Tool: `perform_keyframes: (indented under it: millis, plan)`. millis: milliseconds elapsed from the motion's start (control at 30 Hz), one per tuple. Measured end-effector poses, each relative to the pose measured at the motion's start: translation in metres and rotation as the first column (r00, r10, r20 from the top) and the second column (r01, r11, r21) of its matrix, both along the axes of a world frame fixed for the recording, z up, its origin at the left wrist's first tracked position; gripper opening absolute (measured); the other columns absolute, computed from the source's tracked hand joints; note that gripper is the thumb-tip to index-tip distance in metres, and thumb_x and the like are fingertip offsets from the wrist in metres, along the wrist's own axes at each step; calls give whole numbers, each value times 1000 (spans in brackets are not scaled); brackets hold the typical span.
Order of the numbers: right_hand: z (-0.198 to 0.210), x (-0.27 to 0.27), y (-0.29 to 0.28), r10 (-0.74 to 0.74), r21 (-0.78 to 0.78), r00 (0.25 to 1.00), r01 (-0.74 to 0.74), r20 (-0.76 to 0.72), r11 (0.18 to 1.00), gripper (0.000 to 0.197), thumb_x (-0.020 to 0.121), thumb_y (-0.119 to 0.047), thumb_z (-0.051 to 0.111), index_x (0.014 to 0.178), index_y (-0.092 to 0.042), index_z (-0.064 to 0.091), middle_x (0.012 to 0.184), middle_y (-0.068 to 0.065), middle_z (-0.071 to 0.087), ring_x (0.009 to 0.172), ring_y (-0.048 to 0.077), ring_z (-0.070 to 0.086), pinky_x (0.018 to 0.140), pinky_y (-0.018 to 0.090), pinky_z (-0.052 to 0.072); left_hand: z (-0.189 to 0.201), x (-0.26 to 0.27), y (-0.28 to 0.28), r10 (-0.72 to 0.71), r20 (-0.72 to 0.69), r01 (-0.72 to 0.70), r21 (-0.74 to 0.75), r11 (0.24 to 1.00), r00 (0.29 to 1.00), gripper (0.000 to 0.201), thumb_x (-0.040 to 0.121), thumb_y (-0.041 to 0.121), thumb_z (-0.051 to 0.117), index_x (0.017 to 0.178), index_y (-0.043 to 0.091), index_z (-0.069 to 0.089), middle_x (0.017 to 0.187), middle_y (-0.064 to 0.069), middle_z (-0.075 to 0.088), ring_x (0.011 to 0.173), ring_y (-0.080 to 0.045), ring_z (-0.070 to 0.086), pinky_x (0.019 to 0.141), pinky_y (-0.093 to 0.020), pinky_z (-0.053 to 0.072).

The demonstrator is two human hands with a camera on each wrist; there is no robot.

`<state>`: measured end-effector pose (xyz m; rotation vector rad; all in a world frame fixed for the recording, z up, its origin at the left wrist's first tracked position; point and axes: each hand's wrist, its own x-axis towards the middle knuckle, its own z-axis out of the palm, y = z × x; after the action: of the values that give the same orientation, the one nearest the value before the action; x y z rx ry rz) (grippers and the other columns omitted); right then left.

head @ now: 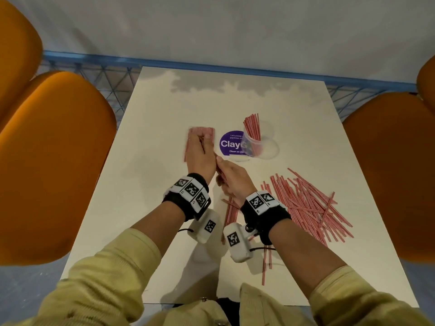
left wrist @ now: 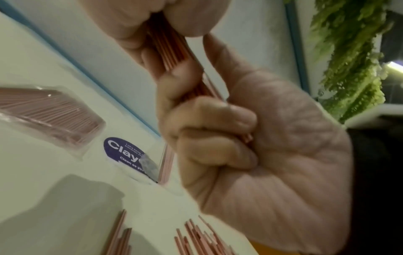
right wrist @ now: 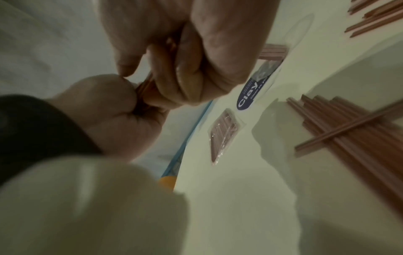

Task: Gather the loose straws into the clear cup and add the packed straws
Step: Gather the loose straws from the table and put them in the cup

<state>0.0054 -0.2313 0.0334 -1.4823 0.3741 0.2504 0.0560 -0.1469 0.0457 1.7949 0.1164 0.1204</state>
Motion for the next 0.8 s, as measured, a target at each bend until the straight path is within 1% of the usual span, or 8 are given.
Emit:
perform_keyframes:
  millis: [67,167,267,300,367,500,633,800]
  plan:
    - [-2,3,-10,5,-63,1000,-4,18,998,33,91,-44,50,72,-21,64,54,1,40,37,6,26,35,17,20,-1,3,-3,-63,-18,63,34,997,998,10,97,26,41,92,18,45,72,7,53,61,-7,50,58,-22,44]
    - [-7,10,-22,-16,-145,998,25,61,989,49,91,-46,48,95,-1,66,50,-3,35,38,6,25,38,18,21,1,9,-9,-130,-15,130,53,990,991,4,94,22,50,92,19,47,71,14,53,57,1,56,48,-11,47]
    - [-7,22,-33,-47,-230,993,70,105,971,49,93,-46,44,83,-2,65,41,-12,39,35,2,31,42,18,25,8,20,-20,-168,19,165,109,980,986,6,94,17,51,94,13,46,72,15,47,60,26,50,51,0,43]
    - [-8,28,-37,-45,-259,992,75,121,963,49,94,-46,42,80,-4,63,40,-11,41,36,1,33,44,18,27,11,27,-25,-183,17,179,133,975,983,7,94,17,50,95,12,46,71,13,46,61,24,50,51,1,40]
    - [-7,39,-47,-38,-314,989,82,142,946,54,95,-47,36,83,-1,60,49,-6,47,44,7,42,50,22,33,15,42,-34,-213,1,211,156,965,977,9,95,21,49,95,13,46,68,9,48,58,0,55,45,-2,39]
    - [-3,60,-81,-118,-484,974,198,192,852,44,95,-46,33,94,-15,64,91,7,69,82,21,61,76,33,48,18,82,-55,-151,16,146,167,975,988,12,95,26,48,97,14,49,66,9,51,55,-4,48,45,-6,38]
    - [-4,76,-114,-212,-654,935,351,285,670,30,93,-27,48,117,-11,56,119,10,54,107,21,51,90,32,43,24,116,-73,-76,134,58,134,989,988,7,96,21,45,97,14,46,62,9,46,53,-5,44,48,-14,36]
    - [-20,86,-128,-90,-766,990,141,108,627,54,92,-25,52,141,-12,35,139,13,42,129,29,40,108,35,32,7,131,-93,-136,157,98,228,969,978,18,97,19,41,105,4,46,60,9,44,51,-8,42,55,-29,36]
